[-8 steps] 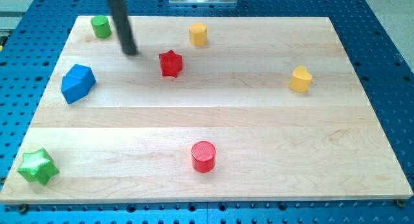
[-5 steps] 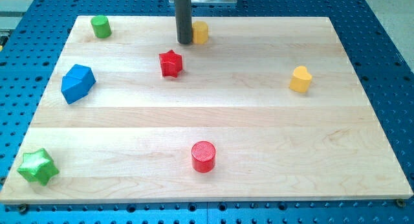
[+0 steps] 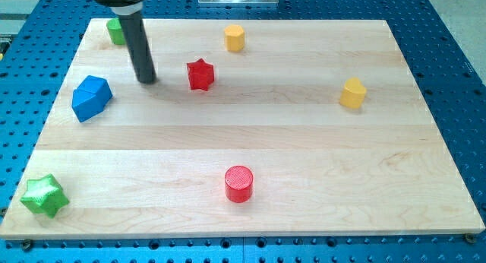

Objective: Move the green circle left to the red star

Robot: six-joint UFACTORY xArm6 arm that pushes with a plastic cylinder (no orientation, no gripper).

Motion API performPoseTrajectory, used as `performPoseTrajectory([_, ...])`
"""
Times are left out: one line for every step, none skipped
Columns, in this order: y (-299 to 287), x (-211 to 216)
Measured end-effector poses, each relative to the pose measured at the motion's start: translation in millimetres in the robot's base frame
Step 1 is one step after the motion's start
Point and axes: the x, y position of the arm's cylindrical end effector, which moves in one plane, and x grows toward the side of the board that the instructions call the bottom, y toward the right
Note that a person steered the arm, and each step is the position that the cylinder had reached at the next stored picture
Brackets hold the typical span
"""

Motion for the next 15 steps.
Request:
performPoseTrajectory([-53, -11])
performPoseTrajectory([-90, -41])
performPoseTrajectory([-103, -98])
performPoseTrajectory([-76, -115])
performPoseTrajectory([-72, -119])
performPoseTrajectory([-70, -143])
performPoseTrajectory([-43, -136])
performPoseTrajectory([-1, -124])
performPoseTrajectory([25, -94])
performPoseTrajectory([-20, -75])
performPoseTrajectory([23, -64])
performPoseTrajectory([37, -81])
performPoseTrajectory([49, -95])
performPoseTrajectory([74, -72])
performPoseTrajectory([79, -39])
